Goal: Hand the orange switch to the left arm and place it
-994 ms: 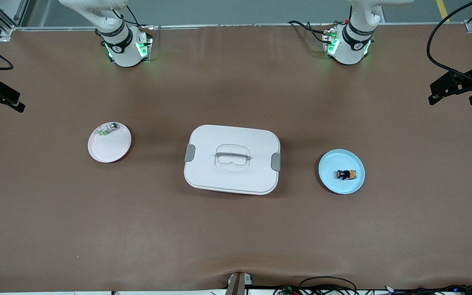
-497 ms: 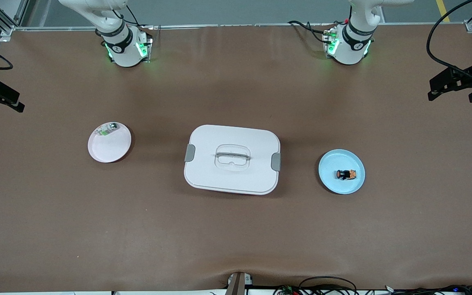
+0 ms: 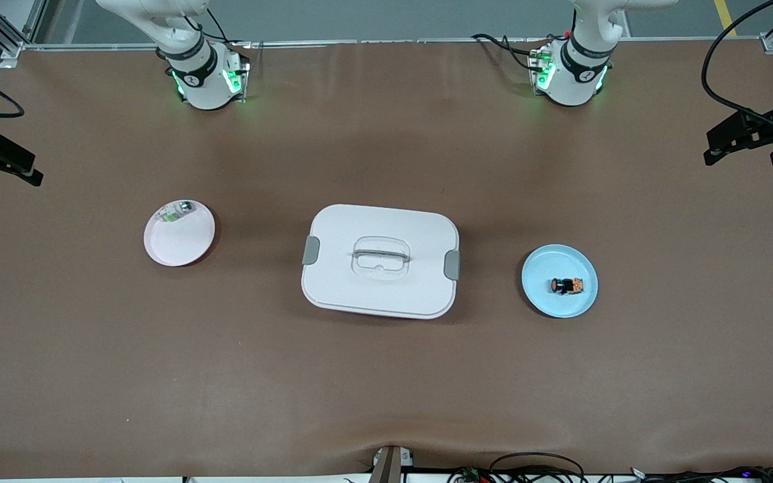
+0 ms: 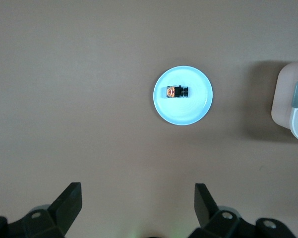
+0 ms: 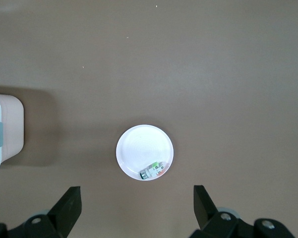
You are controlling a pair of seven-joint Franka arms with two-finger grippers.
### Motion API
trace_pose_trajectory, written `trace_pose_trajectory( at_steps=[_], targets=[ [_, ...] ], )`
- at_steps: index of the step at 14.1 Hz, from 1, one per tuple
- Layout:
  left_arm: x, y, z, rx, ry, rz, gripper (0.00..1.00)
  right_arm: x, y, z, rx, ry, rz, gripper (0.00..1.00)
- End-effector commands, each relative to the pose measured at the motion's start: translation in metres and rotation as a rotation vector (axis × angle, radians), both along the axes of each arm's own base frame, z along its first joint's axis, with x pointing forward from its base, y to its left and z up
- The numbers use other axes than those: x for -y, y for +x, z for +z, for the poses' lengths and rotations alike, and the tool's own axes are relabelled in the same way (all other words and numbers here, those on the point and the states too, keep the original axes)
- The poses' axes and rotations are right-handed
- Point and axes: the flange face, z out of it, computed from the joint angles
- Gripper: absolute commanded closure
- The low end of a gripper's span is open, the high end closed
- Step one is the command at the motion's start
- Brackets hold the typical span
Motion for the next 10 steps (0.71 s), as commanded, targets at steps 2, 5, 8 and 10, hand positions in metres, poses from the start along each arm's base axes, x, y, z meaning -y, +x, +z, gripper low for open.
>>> trace_pose_trajectory(
  at_steps=[2, 5, 8, 10],
  targets=[
    [0.0005, -0.0102, 0.0099, 0.009, -0.014, 0.041, 0.0, -0.0027, 0.0068, -0.0025, -0.008, -0.002, 0.004, 0.0],
    [0.0046, -0.0103, 0.0101, 0.011, -0.014, 0.066, 0.0, -0.0027, 0.0085, -0.005, -0.011, 0.0, 0.007, 0.0],
    [0.0062, -0.0105, 0.0092, 0.008, -0.014, 0.065, 0.0, -0.0019, 0.0087, -0.0047, -0.008, 0.0, 0.006, 0.0],
    [0.0071, -0.0105, 0.0071, 0.003, -0.013, 0.063, 0.0, -0.001, 0.0087, -0.0047, -0.008, 0.0, 0.004, 0.0]
  ],
)
